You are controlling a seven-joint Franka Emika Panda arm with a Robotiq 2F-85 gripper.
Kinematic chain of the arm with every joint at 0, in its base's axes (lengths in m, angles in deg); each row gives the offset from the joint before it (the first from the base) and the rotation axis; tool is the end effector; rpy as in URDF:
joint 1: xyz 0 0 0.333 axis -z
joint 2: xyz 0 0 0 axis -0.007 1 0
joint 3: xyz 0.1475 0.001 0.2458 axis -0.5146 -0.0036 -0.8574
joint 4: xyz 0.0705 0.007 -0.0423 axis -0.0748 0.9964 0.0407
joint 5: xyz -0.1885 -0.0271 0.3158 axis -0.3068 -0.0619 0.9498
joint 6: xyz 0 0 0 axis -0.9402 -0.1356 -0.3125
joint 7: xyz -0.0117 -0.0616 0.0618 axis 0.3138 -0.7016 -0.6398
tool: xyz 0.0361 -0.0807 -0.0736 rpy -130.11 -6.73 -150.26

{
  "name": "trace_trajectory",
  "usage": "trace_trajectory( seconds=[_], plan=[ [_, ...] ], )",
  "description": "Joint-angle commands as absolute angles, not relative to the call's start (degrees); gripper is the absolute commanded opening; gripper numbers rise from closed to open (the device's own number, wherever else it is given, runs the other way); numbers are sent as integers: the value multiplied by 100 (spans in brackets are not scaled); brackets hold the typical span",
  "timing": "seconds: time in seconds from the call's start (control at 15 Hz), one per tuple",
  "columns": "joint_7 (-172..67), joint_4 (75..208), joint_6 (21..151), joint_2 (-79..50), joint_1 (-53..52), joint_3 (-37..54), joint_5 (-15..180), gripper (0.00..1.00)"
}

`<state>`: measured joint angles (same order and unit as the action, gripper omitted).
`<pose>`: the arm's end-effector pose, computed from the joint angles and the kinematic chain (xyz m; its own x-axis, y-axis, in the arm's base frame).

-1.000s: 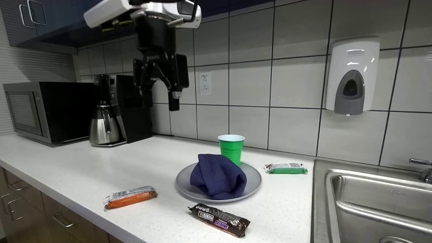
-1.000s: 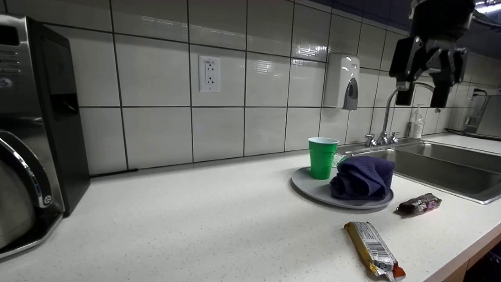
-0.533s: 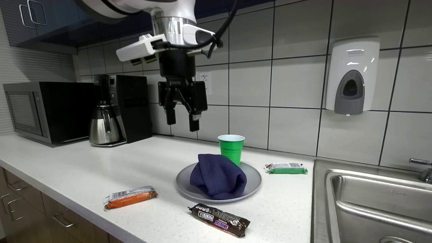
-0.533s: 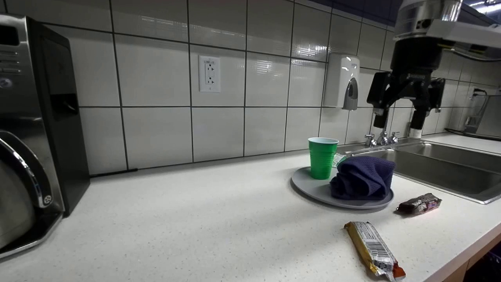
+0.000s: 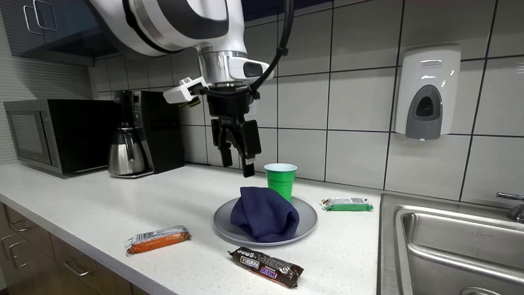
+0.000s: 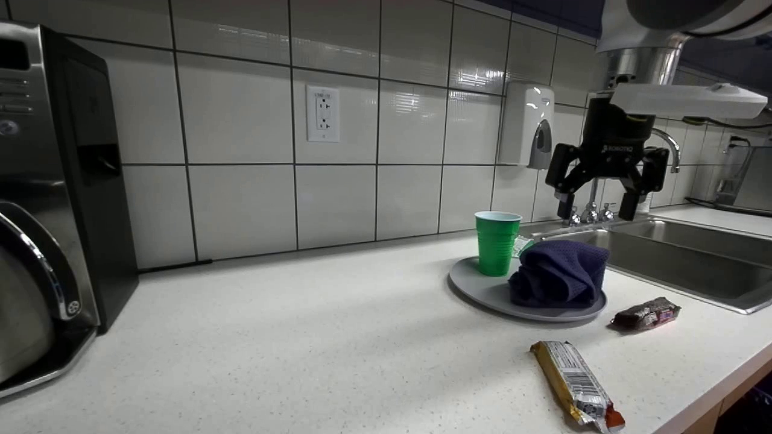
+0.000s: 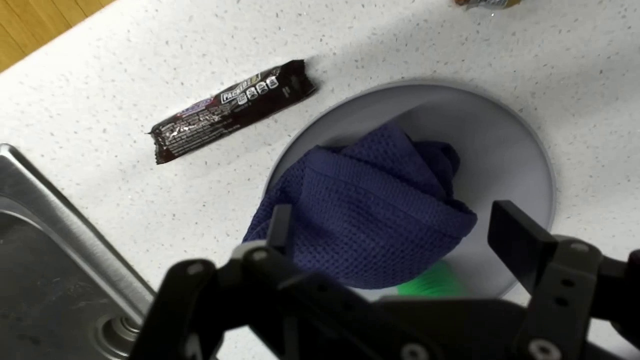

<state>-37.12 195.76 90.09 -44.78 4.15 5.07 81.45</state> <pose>0.4288 -0.0329 0.3409 0.9253 -0.3626 0.1107 -0.3662 -0.9305 0.0130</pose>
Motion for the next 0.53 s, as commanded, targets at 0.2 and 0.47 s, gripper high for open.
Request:
trace_trajectory(
  seconds=[0.2,0.47],
  plan=[
    [-2748,19376,9218,-4062,561,336,7732,100],
    [-2376,19292,9413,-3842,555,354,7625,100]
  ],
)
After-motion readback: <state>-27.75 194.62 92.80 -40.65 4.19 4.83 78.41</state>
